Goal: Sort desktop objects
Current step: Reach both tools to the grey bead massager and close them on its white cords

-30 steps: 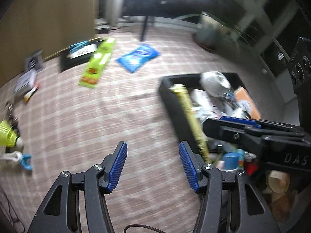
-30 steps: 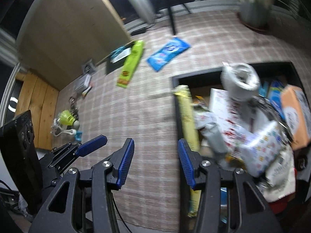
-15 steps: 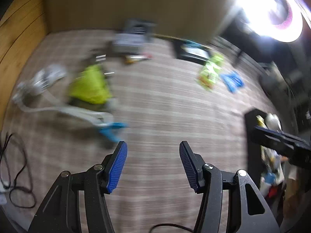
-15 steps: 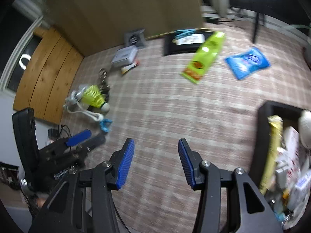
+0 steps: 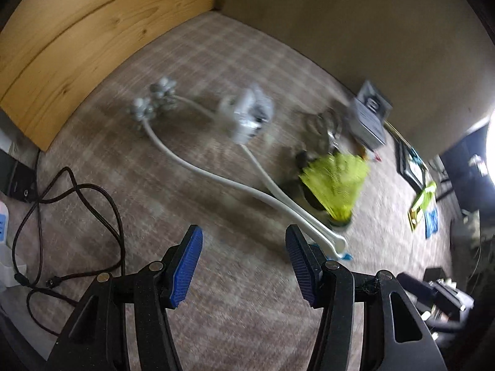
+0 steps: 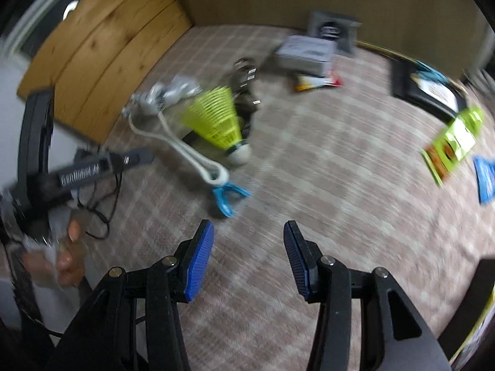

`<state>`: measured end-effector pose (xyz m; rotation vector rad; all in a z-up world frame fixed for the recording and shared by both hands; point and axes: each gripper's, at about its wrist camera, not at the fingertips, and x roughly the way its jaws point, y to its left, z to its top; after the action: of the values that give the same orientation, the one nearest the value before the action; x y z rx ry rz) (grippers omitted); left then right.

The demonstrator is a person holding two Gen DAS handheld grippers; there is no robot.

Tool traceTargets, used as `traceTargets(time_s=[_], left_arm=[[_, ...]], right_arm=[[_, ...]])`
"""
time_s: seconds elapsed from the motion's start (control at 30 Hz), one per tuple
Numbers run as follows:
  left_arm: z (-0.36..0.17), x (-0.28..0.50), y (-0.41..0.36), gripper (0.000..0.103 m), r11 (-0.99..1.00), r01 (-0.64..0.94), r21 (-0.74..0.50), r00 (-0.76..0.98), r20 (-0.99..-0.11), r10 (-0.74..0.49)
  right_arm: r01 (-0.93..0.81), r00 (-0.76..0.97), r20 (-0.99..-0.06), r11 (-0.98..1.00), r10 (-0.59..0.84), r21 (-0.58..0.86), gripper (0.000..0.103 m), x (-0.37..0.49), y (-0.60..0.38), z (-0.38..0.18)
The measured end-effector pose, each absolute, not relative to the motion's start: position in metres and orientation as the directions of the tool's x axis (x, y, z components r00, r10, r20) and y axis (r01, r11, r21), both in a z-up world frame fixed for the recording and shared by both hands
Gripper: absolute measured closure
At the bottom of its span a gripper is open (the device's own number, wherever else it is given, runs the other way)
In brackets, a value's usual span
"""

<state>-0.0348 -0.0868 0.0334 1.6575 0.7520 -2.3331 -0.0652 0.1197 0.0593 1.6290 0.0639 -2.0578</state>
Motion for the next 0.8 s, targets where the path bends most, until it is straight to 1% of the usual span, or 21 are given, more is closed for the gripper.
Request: traceTargets(time_s=[0.07, 0.1, 0.2, 0.37, 0.47, 0.53, 0.6, 0.8], left_arm=[[0.028, -0.036, -0.094, 0.050, -0.837, 0.450, -0.311, -0.360, -0.921, 0.148], [0.026, -0.037, -0.096, 0.050, -0.827, 0.462, -0.320, -0.360, -0.920, 0.155], [0.023, -0.041, -0.104, 0.050, -0.807, 0.482, -0.340, -0.365, -0.916, 0.167], [0.020, -0.044, -0.120, 0.050, -0.789, 0.514, -0.338, -0.368, -0.917, 0.153], [0.017, -0.047, -0.130, 0.050, -0.765, 0.544, -0.345, -0.375, -0.915, 0.147], [0.017, -0.051, -0.135, 0.050, -0.755, 0.552, -0.353, -0.379, -0.913, 0.149], [0.016, -0.053, -0.138, 0.050, -0.748, 0.559, -0.358, -0.384, -0.911, 0.149], [0.013, -0.057, -0.150, 0.050, -0.716, 0.587, -0.378, -0.399, -0.904, 0.150]], right_arm=[[0.475, -0.166, -0.931, -0.854, -0.324, 0.213, 0.055, -0.064, 0.103, 0.055], [0.505, -0.175, -0.936, -0.844, -0.306, 0.182, 0.053, -0.064, 0.095, 0.053], [0.553, -0.173, -0.942, -0.820, -0.286, 0.148, 0.051, -0.063, 0.081, 0.047], [0.528, -0.150, -0.933, -0.825, -0.327, 0.204, 0.051, -0.072, 0.082, 0.047], [0.506, -0.127, -0.909, -0.814, -0.397, 0.285, 0.052, -0.078, 0.082, 0.054], [0.512, -0.117, -0.898, -0.801, -0.424, 0.311, 0.054, -0.083, 0.074, 0.058], [0.527, -0.107, -0.898, -0.790, -0.427, 0.313, 0.059, -0.087, 0.061, 0.059], [0.587, -0.124, -0.902, -0.764, -0.412, 0.268, 0.059, -0.098, 0.010, 0.055]])
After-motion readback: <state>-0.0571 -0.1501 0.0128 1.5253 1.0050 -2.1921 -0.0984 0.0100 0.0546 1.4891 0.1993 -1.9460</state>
